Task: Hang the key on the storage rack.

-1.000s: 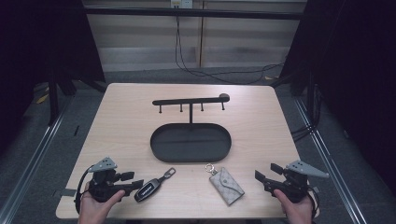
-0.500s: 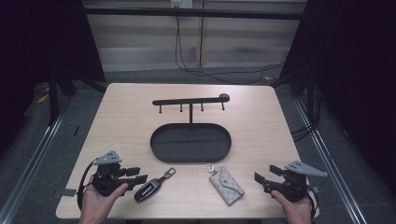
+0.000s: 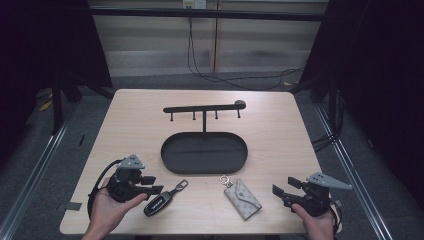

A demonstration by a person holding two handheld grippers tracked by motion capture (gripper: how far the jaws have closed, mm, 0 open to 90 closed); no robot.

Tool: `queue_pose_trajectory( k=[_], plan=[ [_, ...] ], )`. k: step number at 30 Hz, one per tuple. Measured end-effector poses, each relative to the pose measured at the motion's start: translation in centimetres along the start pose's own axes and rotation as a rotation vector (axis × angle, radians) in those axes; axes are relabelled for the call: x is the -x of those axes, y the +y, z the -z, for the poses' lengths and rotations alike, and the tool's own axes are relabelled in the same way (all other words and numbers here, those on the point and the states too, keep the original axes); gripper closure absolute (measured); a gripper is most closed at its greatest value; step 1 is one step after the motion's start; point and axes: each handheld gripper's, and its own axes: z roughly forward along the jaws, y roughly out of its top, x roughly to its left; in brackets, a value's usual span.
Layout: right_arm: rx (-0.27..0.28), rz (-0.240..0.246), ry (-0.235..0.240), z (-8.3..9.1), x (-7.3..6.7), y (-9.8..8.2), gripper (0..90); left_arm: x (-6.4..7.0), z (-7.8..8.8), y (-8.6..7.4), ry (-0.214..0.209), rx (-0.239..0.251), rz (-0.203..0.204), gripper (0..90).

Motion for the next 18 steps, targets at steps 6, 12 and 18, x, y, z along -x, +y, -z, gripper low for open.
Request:
queue_pose_trajectory(
  k=[6, 12, 18],
  plan=[
    [0.001, 0.002, -0.001, 0.0, 0.0, 0.0, 26.8, -0.1, -0.5, 1.7, 0.023, -0.076, -0.039, 51.1],
    [-0.006, 0.000, -0.010, -0.1, -0.1, 0.0, 26.3, -0.3, -0.7, 3.5, 0.011, -0.129, -0.062, 52.5],
    [-0.006, -0.007, -0.007, -0.2, 0.1, 0.0, 25.9, -0.4, -2.2, 4.2, -0.039, -0.212, -0.065, 62.2]
  ],
)
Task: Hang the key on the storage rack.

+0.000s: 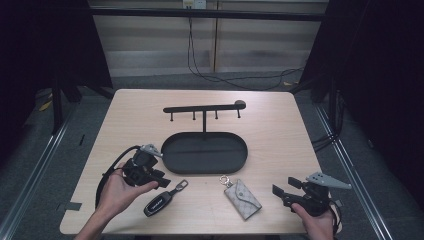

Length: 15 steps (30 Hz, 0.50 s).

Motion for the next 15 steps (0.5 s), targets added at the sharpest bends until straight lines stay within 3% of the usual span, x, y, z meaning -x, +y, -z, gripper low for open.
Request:
queue_pose_trajectory(
  k=[6, 15],
  plan=[
    [-0.014, 0.005, 0.004, -0.1, -0.1, 0.0, 25.9, 0.2, -1.0, 1.1, -0.008, -0.063, -0.018, 59.1],
    [-0.021, 0.009, 0.004, -0.2, -0.1, 0.0, 25.9, -0.1, -2.3, 2.4, 0.000, -0.139, -0.005, 57.2]
  ],
)
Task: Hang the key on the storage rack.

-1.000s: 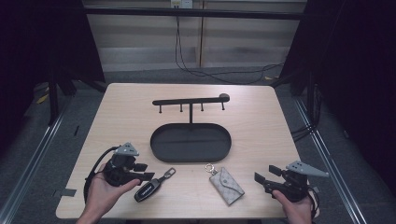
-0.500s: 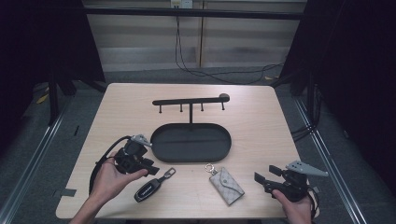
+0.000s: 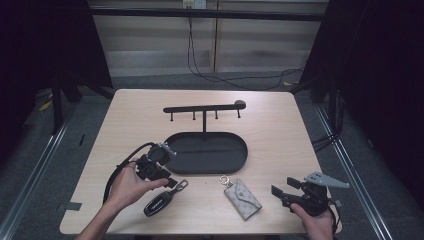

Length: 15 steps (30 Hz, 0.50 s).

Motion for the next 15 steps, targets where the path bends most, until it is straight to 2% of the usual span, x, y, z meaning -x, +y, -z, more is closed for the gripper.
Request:
queue_pose_trajectory(
  k=[2, 5, 7, 15],
  plan=[
    [0.000, 0.000, 0.000, 0.0, 0.0, 0.0, 25.9, -0.1, -0.3, 0.3, 0.000, -0.020, -0.011, 56.7],
    [0.001, 0.006, 0.000, 0.0, 0.0, 0.0, 26.0, 0.0, -0.7, 0.7, -0.003, -0.039, -0.008, 56.0],
    [0.000, 0.007, -0.002, 0.0, 0.0, 0.0, 26.0, 0.0, -1.0, 0.9, -0.007, -0.068, -0.008, 56.1],
    [-0.009, 0.008, -0.001, -0.1, -0.1, 0.0, 26.0, 0.0, -2.5, 1.5, -0.014, -0.120, -0.022, 57.9]
  ],
)
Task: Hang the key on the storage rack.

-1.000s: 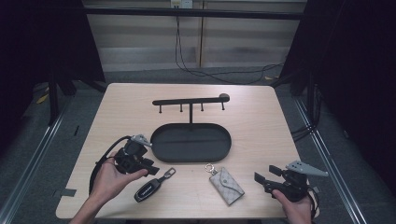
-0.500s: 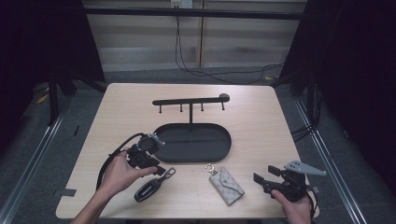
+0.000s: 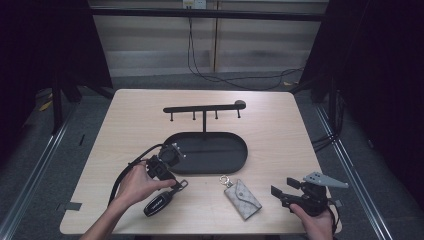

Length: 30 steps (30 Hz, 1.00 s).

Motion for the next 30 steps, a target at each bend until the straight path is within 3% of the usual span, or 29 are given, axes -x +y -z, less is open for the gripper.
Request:
queue_pose_trajectory(
  k=[11, 16, 23, 30],
  plan=[
    [-0.005, -0.002, 0.000, -0.1, 0.0, 0.0, 26.0, -0.1, -1.5, 0.7, 0.041, -0.052, -0.002, 58.8],
    [-0.015, -0.003, 0.003, -0.2, 0.0, 0.0, 25.9, -0.3, -2.1, 1.0, 0.051, -0.060, 0.003, 54.2],
    [-0.021, 0.001, 0.008, -0.2, 0.0, 0.0, 25.9, 0.1, -3.0, 1.4, 0.093, -0.080, -0.023, 54.7],
    [-0.027, 0.004, 0.013, -0.4, 0.0, 0.0, 25.6, 0.0, -3.7, 1.6, 0.091, -0.123, -0.033, 58.2]
  ],
)
